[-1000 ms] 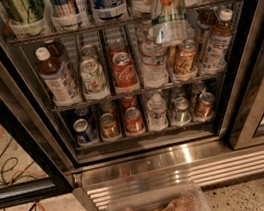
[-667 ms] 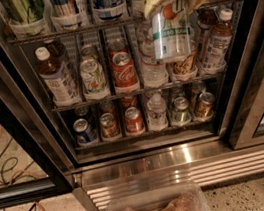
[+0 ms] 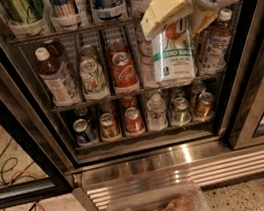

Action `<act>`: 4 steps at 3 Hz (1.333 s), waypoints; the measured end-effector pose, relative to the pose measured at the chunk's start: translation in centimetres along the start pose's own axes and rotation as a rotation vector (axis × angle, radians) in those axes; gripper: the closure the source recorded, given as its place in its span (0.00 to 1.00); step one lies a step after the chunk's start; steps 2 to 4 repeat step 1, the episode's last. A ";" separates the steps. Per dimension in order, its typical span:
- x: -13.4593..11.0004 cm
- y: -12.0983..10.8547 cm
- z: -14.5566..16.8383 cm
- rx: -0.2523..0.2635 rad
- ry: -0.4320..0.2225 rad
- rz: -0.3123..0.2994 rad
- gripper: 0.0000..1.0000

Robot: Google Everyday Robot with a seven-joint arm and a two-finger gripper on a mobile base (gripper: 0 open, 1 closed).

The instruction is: Pick 7up can from top shelf of fridge

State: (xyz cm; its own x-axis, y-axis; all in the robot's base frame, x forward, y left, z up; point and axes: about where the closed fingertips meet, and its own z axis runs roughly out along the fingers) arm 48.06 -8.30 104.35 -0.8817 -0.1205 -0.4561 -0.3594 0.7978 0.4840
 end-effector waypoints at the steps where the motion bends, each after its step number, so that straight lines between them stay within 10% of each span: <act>1: 0.1 0.5 -0.1 -0.017 0.002 0.001 1.00; 4: 0.1 0.5 -0.1 -0.017 0.002 0.001 1.00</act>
Offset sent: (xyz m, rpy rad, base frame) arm 0.0000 0.0000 0.0000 0.0000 0.0000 0.0000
